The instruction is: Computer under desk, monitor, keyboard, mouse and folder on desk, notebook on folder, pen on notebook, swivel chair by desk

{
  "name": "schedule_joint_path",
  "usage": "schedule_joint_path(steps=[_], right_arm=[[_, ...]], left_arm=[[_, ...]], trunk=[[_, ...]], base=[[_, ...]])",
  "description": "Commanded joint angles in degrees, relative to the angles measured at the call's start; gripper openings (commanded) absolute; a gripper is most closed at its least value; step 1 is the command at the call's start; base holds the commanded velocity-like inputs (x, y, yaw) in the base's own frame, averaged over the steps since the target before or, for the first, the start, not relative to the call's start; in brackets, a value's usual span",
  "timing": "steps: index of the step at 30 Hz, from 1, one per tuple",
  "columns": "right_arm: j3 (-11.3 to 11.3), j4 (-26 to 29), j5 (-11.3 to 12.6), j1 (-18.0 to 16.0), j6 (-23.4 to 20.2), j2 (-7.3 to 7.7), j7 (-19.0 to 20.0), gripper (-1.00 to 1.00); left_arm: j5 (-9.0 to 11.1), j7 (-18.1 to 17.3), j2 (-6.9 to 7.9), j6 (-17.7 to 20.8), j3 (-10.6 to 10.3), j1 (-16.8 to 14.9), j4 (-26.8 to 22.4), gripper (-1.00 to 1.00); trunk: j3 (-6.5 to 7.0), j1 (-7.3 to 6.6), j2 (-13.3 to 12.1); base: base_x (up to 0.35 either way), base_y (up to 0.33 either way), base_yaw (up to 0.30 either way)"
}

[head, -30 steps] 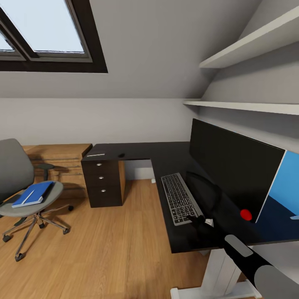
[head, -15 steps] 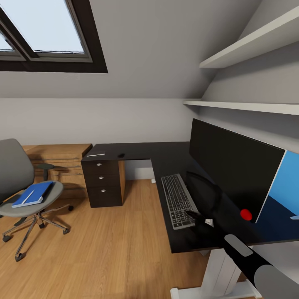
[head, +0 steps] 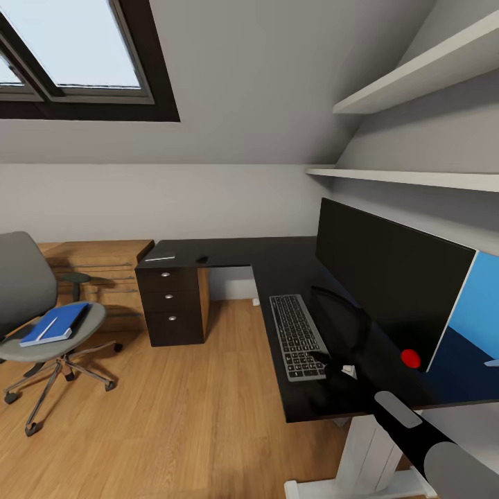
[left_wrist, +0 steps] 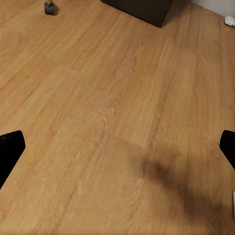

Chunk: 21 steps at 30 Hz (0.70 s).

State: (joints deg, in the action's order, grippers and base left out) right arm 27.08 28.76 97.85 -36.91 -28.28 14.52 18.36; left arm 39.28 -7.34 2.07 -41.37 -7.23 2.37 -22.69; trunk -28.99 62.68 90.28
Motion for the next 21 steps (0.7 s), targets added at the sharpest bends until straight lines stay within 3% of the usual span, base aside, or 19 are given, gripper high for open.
schedule_joint_path(steps=[1,7,21], right_arm=[[0.5,-0.5,-0.3,0.0,0.1,0.07,-0.2,1.0],[0.5,-0.5,-0.4,0.0,0.1,0.05,-0.2,1.0],[0.5,-0.5,-0.4,0.0,0.2,0.07,-0.2,1.0]], left_arm=[[0.6,-0.2,0.05,-0.1,-0.3,0.0,-0.1,1.0],[0.7,-0.2,0.04,-0.1,-0.4,0.0,-0.1,1.0],[0.7,-0.2,0.04,0.0,-0.4,0.0,-0.1,1.0]], trunk=[[-0.06,0.0,0.0],[-0.06,0.0,0.0],[-0.06,0.0,0.0]], base=[[0.0,0.0,0.0],[-0.179,-0.035,0.0],[-0.304,-0.104,0.0]])
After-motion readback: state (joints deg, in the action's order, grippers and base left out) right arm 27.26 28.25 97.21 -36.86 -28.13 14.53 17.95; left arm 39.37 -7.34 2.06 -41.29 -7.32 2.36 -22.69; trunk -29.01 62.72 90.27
